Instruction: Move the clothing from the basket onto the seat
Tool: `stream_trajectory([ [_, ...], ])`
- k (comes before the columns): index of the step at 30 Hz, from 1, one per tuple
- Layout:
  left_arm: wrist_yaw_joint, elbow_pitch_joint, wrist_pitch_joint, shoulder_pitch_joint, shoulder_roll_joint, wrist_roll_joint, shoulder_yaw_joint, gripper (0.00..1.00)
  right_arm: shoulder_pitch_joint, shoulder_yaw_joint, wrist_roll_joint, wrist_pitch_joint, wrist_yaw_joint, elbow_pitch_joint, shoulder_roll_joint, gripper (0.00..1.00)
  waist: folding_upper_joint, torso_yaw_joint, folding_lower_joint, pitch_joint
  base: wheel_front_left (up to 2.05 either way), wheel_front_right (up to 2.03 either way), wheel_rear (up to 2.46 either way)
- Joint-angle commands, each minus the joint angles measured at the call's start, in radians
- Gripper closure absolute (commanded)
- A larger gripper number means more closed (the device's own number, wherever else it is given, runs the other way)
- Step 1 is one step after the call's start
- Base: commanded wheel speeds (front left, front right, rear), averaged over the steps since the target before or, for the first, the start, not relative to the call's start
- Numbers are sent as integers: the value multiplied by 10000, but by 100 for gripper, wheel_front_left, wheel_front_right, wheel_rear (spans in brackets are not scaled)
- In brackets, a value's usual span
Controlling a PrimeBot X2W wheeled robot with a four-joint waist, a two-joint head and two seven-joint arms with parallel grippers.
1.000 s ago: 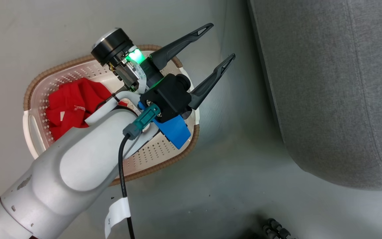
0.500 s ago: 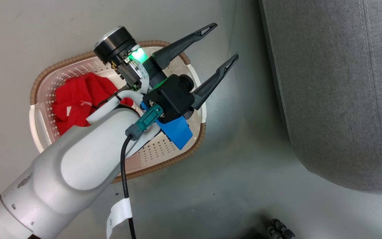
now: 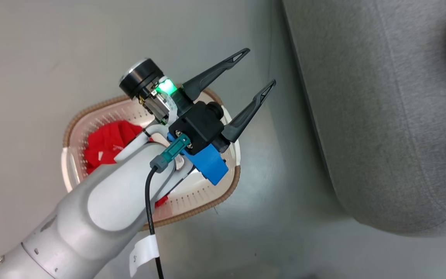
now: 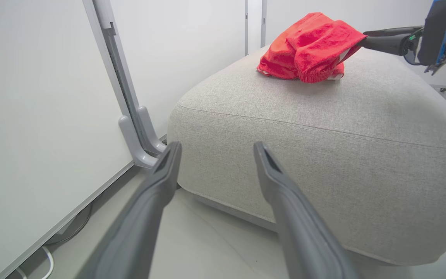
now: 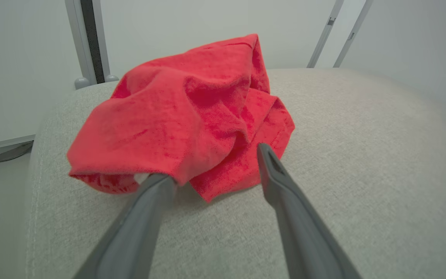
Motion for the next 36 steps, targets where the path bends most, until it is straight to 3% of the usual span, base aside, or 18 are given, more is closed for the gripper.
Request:
stream_trajectory([
  [1,72,84,-74,226,-77,-100,111,0,576,50,-135,-39,-3,-114,111,0,0,46,0,-753,0,0,0],
  [13,354,-61,-125,2146,-369,-418,1301,0,3128,1018,-99,-39,-1,-1325,666,0,0,146,0,-3057,0,0,0],
  [25,668,-357,-126,4635,-619,-85,3966,0,4690,2587,-67,-39,-3,-3642,1330,0,0,1040,0,-4800,0,0,0],
  [36,504,-1473,-118,6762,-1189,965,6635,0,5167,3714,-153,-39,-3,-4277,1619,0,0,1814,0,-5630,0,0,0],
])
